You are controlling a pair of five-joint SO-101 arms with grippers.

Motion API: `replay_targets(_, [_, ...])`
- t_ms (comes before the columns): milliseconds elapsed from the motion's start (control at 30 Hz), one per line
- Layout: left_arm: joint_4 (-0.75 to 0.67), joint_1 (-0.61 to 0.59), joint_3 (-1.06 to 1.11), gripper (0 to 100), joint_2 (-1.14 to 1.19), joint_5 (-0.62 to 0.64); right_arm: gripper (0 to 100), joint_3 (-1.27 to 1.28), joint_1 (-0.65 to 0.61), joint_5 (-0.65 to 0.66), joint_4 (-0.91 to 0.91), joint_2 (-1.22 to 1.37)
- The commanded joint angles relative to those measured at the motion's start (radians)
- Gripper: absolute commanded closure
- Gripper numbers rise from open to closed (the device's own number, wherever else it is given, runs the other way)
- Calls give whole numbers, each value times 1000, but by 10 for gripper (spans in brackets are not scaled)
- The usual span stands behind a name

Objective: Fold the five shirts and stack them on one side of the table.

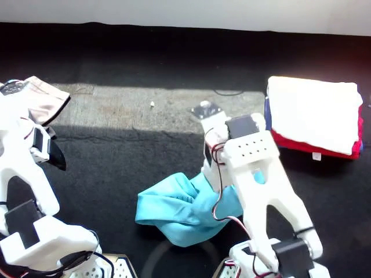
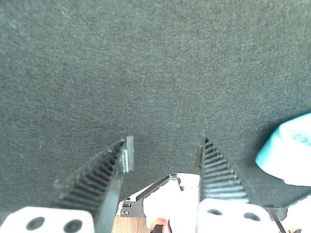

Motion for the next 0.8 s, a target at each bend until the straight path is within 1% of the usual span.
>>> replay_targets(0, [-2, 8, -15, 779, -15, -8, 875, -171, 33, 12, 30, -82])
replay_targets(67, [0, 8, -15, 779, -15, -8, 875, -177, 41, 12, -7, -84])
replay_targets(200, [5, 8, -15, 779, -15, -8, 867, -96, 47, 12, -110, -67])
replay_targets(333, [3, 8, -15, 779, -15, -8, 767, -54, 44, 11, -202, 19])
replay_targets(433, [3, 8, -15, 779, -15, -8, 770, -58, 35, 12, -206, 87])
replay_targets(567, [5, 8, -15, 779, -15, -8, 787, -58, -51, 25, -143, 111])
replay_targets(667, [5, 8, -15, 779, -15, -8, 787, -48, -97, 100, -145, 122])
replay_targets(767, [6, 8, -15, 779, -15, -8, 787, -48, -97, 137, -148, 173])
